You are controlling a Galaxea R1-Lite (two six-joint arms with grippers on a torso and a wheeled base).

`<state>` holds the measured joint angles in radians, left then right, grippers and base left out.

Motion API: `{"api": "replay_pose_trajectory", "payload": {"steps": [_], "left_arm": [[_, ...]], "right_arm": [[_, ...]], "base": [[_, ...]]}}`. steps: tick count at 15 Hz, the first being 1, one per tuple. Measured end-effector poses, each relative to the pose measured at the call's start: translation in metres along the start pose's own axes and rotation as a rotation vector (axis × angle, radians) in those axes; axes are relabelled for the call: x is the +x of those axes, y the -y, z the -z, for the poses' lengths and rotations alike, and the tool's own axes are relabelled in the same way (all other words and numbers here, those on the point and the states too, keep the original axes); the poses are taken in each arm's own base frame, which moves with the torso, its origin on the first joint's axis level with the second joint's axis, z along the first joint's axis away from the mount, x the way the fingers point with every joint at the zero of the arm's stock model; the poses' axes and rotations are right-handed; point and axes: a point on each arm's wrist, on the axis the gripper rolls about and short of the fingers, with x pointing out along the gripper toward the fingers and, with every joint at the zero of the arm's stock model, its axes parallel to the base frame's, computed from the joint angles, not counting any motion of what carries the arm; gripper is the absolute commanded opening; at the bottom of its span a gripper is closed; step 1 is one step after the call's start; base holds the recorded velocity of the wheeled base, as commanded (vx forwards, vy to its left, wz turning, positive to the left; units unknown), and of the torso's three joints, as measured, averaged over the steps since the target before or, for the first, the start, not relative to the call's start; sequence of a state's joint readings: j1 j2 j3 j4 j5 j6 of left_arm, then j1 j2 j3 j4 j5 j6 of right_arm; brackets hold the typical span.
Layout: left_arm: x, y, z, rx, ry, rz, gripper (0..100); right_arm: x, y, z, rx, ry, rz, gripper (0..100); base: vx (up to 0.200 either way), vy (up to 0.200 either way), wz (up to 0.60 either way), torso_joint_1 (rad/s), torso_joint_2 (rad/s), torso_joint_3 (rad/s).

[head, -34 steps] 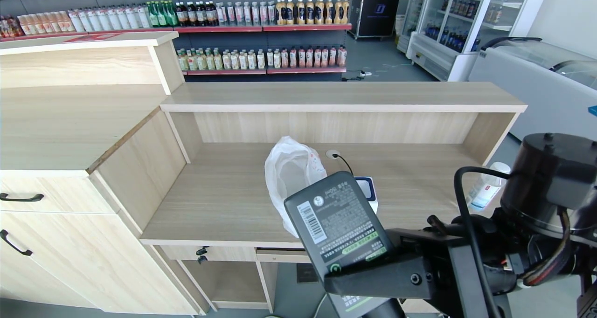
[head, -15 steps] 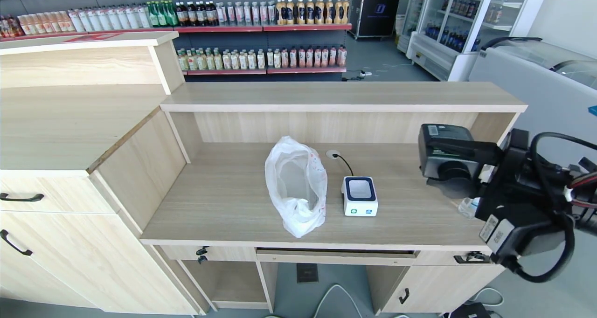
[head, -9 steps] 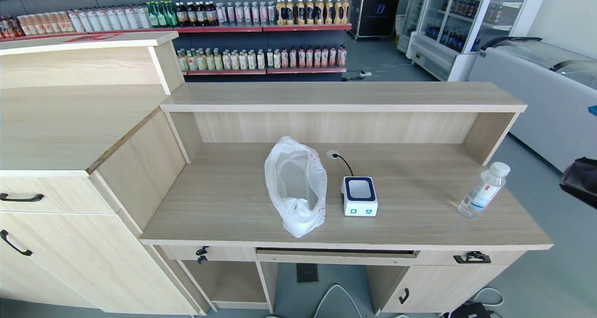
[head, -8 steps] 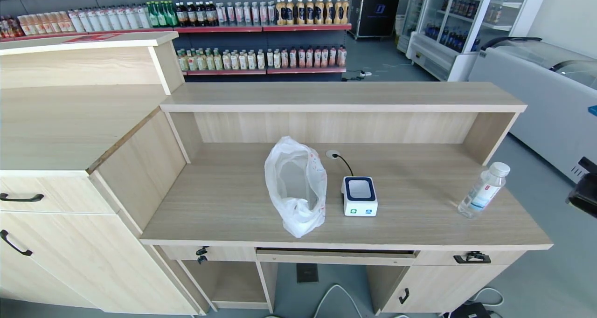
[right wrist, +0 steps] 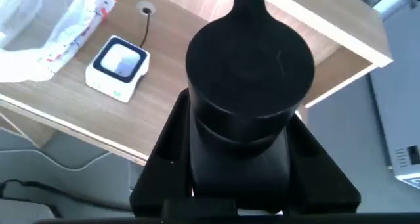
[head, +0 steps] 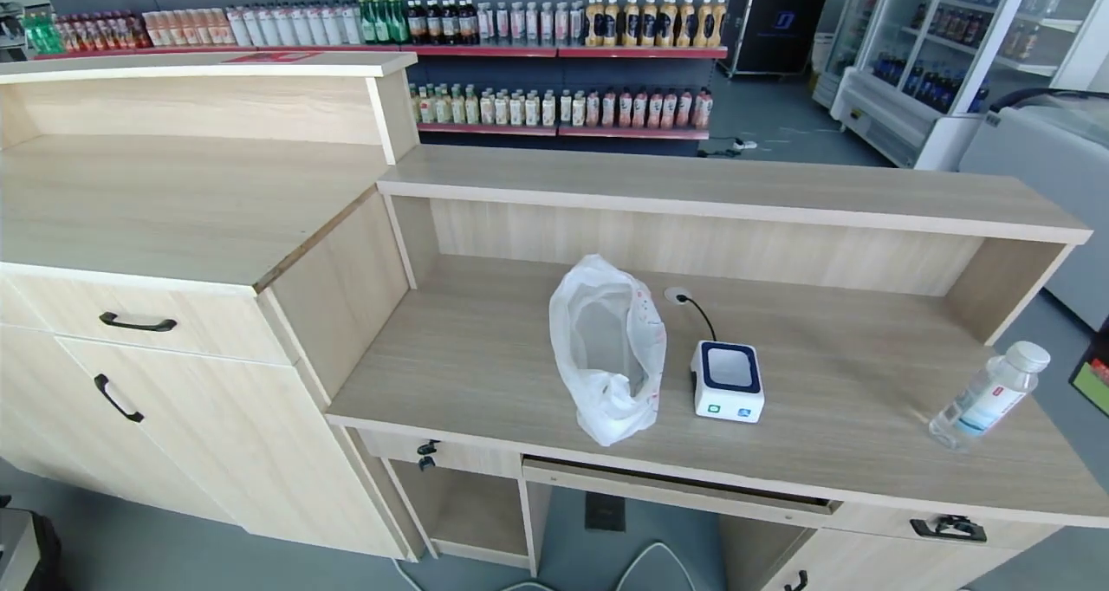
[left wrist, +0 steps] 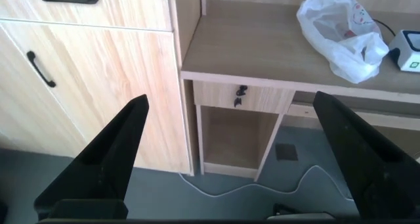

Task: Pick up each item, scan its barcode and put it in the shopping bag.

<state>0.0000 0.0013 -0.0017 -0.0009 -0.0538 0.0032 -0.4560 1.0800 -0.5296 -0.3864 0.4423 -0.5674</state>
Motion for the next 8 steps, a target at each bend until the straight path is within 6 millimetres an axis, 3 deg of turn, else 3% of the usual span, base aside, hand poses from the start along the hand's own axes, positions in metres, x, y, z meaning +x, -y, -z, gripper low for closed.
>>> {"api": "replay_pose_trajectory", "payload": {"steps": [4, 6, 8], "left_arm": [[0.0, 0.0, 0.0, 0.0, 0.0, 0.0, 100], [0.0, 0.0, 0.0, 0.0, 0.0, 0.0, 100], [0.0, 0.0, 0.0, 0.0, 0.0, 0.001, 100]], "right_arm": [[0.04, -0.014, -0.004, 0.381, -0.046, -0.118, 0], [0.072, -0.009, -0.005, 0.597, -0.083, -0.164, 0], [0.107, 0.0, -0.006, 0.689, -0.098, -0.186, 0]], "base": [[0.0, 0.0, 0.0, 0.0, 0.0, 0.0], [0.0, 0.0, 0.0, 0.0, 0.0, 0.0], [0.0, 0.0, 0.0, 0.0, 0.0, 0.0]]}}
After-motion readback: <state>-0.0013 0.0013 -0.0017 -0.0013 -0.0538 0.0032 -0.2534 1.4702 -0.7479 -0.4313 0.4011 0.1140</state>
